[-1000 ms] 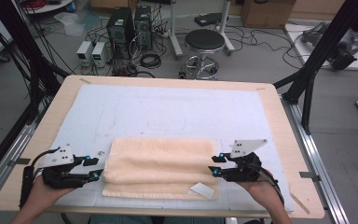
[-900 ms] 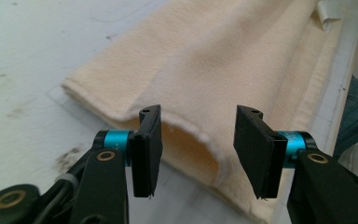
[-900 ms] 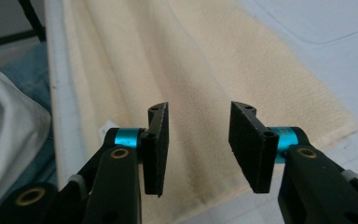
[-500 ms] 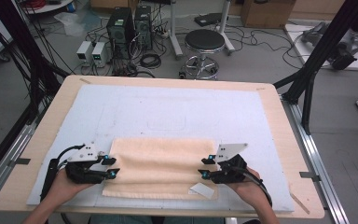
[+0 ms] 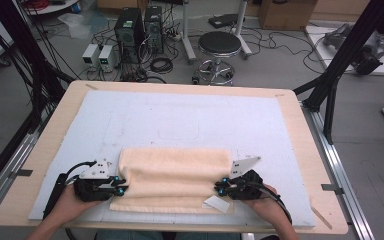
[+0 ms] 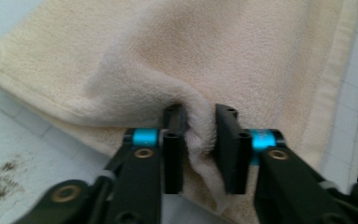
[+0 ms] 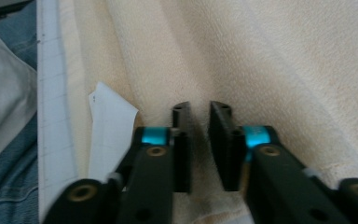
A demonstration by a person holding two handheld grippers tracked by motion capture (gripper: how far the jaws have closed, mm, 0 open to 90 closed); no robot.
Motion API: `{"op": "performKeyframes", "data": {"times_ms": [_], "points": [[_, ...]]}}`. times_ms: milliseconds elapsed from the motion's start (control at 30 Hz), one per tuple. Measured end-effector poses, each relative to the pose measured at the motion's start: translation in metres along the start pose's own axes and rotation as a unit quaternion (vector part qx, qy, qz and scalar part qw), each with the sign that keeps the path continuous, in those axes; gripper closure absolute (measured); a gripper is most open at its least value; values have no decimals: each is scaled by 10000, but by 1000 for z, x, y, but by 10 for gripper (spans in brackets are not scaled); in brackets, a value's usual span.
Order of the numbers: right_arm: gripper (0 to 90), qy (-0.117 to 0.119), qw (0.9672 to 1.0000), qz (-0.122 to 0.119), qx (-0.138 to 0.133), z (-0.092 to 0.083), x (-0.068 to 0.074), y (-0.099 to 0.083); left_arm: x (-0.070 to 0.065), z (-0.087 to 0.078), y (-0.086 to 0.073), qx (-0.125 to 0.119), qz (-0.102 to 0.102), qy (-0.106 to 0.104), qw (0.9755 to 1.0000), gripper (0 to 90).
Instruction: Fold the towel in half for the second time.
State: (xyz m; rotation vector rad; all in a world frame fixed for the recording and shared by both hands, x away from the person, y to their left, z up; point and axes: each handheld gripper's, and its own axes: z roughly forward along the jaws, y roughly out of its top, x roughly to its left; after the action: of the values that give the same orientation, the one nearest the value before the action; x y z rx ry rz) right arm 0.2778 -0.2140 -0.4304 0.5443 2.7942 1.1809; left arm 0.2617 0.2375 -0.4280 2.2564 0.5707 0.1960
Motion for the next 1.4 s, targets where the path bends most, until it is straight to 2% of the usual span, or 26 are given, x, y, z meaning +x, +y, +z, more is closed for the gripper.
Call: {"op": "performKeyframes", "data": {"times_ms": [67, 200, 300, 367, 400, 433, 467, 500, 533, 600, 667, 733, 800, 867, 900, 967, 1033, 1100, 1200, 1300, 1400], "points": [[863, 67, 10000, 9, -1, -2, -1, 2, -1, -2, 2, -12, 15, 53, 10000, 839], [868, 23, 9999, -95, -106, -11, 6, 8, 0, -19, 5, -319, -92, 186, 9993, 850], [868, 49, 9994, -195, -272, -24, 15, 15, -2, -35, 10, -526, -49, 249, 9983, 849], [865, 66, 9990, -231, -377, -32, 22, 17, -5, -43, 11, -594, -14, 175, 9981, 845], [862, 96, 9986, -250, -461, -36, 24, 18, -7, -46, 11, -628, 7, 125, 9980, 830], [857, 149, 9985, -253, -471, -39, 27, 17, -9, -48, 10, -644, 11, 189, 9977, 763], [839, 159, 9985, -272, -450, -40, 29, 16, -10, -49, 10, -654, -44, 163, 9977, 660], [795, 176, 9984, -284, -464, -41, 28, 14, -10, -50, 9, -671, -56, 95, 9977, 635], [785, 237, 9983, -212, -481, -41, 27, 12, -11, -49, 8, -691, -63, 127, 9975, 618], [736, 164, 9988, -137, -451, -39, 26, 8, -12, -46, 6, -616, -46, 186, 9979, 555], [726, 153, 9987, -107, -470, -35, 23, 4, -12, -40, 4, -578, -42, 122, 9982, 569], [707, 52, 9995, -112, -305, -28, 19, 1, -12, -32, 3, -462, -42, 18, 9989, 594], [659, 70, 9998, -70, -149, -19, 15, -2, -14, -23, 2, -273, 11, -115, 9996, 606], [656, 163, 9998, -91, -45, -12, 14, -3, -15, -16, 1, -119, 74, -240, 9996, 636], [663, 155, 9998, -111, -6, -10, 13, -4, -15, -11, 0, 6, 139, -273, 9995, 657], [754, 215, 9998, -11, 2, -7, 12, -5, -16, -5, -2, 70, 159, -282, 9995, 741], [822, 242, 9997, -35, 22, -6, 12, -3, -17, -4, -1, 26, 152, -268, 9995, 807], [846, 243, 9997, -80, -1, -7, 13, -1, -17, -7, 0, 5, 162, -249, 9996, 845], [853, 96, 9998, -159, -58, -15, 17, 3, -19, -18, 3, -184, 214, -92, 9996, 856], [853, 59, 9993, -243, -290, -28, 25, 8, -20, -33, 8, -431, 222, -6, 9988, 857], [853, 45, 9983, -348, -464, -41, 33, 14, -22, -43, 10, -516, 286, 59, 9982, 859]]}}
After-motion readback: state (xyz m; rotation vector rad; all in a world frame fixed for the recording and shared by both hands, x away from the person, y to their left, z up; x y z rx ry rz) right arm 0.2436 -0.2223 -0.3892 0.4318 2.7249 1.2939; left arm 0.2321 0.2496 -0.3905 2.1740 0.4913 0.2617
